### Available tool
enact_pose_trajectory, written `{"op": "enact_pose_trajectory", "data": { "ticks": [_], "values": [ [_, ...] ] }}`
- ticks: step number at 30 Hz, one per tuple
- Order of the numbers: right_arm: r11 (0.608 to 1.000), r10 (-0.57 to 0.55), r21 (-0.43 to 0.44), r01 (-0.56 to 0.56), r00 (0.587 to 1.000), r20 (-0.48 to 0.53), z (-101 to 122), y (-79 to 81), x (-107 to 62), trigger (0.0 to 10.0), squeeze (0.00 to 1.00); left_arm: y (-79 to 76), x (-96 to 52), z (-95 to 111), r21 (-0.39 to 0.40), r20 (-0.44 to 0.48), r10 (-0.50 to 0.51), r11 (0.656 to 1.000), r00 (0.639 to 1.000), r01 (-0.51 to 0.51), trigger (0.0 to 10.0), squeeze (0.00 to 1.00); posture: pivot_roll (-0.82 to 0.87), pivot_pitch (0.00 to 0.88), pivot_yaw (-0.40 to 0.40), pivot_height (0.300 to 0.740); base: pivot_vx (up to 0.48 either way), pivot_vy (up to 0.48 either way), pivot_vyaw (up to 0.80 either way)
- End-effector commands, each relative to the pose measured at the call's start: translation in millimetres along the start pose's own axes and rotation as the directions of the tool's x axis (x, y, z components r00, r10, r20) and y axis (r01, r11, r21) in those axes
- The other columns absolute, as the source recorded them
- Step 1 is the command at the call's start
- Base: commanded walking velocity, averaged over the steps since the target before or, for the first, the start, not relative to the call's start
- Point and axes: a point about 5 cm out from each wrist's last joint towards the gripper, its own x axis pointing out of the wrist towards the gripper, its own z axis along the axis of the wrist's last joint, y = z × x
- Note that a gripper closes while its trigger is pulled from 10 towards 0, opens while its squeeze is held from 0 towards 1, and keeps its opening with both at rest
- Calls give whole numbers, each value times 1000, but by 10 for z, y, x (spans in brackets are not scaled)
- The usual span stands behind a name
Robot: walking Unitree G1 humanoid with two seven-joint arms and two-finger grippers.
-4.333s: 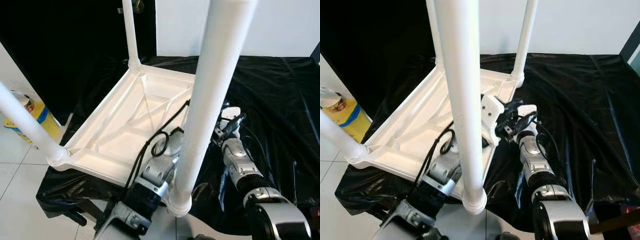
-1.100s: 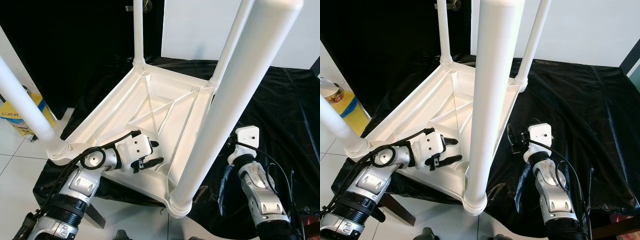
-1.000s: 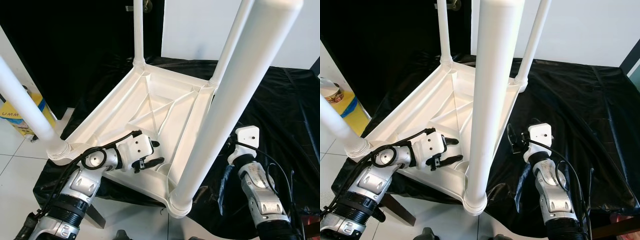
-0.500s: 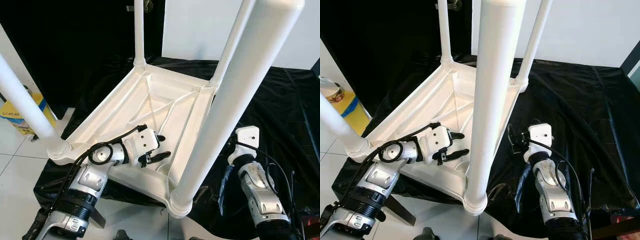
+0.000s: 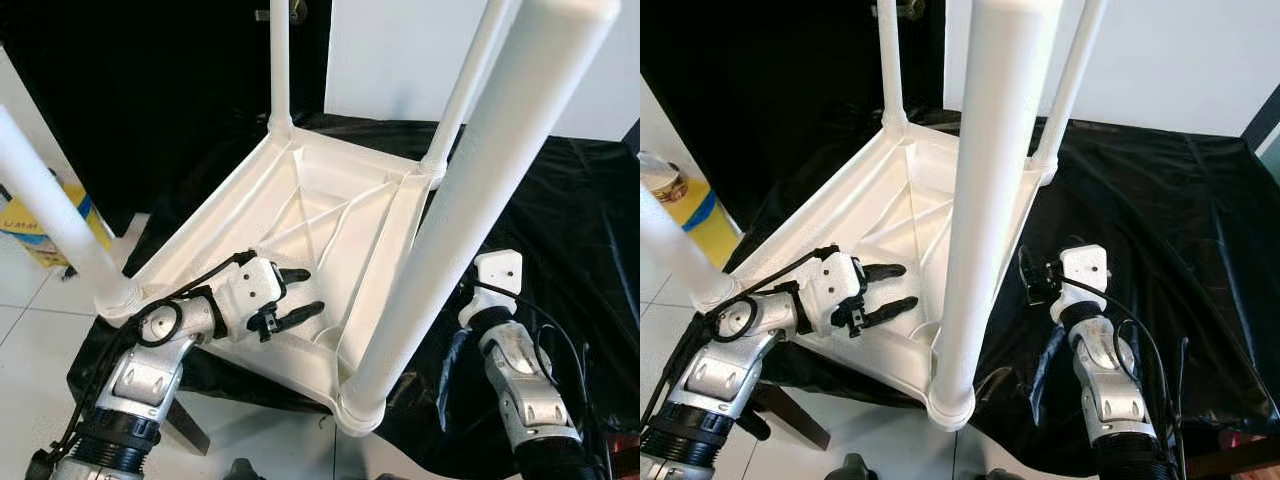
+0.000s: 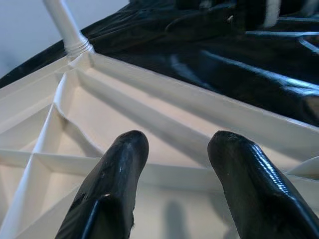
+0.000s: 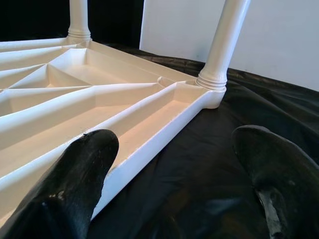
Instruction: Building children table
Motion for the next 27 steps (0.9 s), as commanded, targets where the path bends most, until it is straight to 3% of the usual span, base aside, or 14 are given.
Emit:
{"op": "enact_pose_trajectory", "data": {
  "ticks": [1,6,7,9,15,27],
  "values": [
    [1000,-7,6,7,1000,-11,-19,-21,0,10000,0,-48,1,0,-7,-8,-41,999,999,41,10000,0,113,33,-108,740,0,0,0],
    [1000,-5,8,5,1000,-5,-3,-11,38,10000,0,-105,101,-62,18,-46,-43,999,998,44,10000,0,107,31,-106,740,0,0,0],
    [1000,-8,8,8,1000,-2,4,-21,46,10000,0,-61,140,-118,45,-81,6,999,997,-2,10000,0,107,30,-107,740,0,0,0],
    [1000,-8,8,8,1000,-2,4,-21,46,10000,0,-61,140,-118,45,-81,6,999,997,-2,10000,0,107,30,-107,740,0,0,0],
    [1000,-16,8,16,1000,2,11,-25,46,10000,0,113,198,-60,30,-49,172,985,984,-171,10000,0,104,30,-103,740,0,0,0],
    [1000,-16,8,16,1000,0,5,-24,42,10000,0,123,71,40,-5,-3,142,990,990,-142,10000,0,110,35,-104,740,0,0,0]
  ]
}}
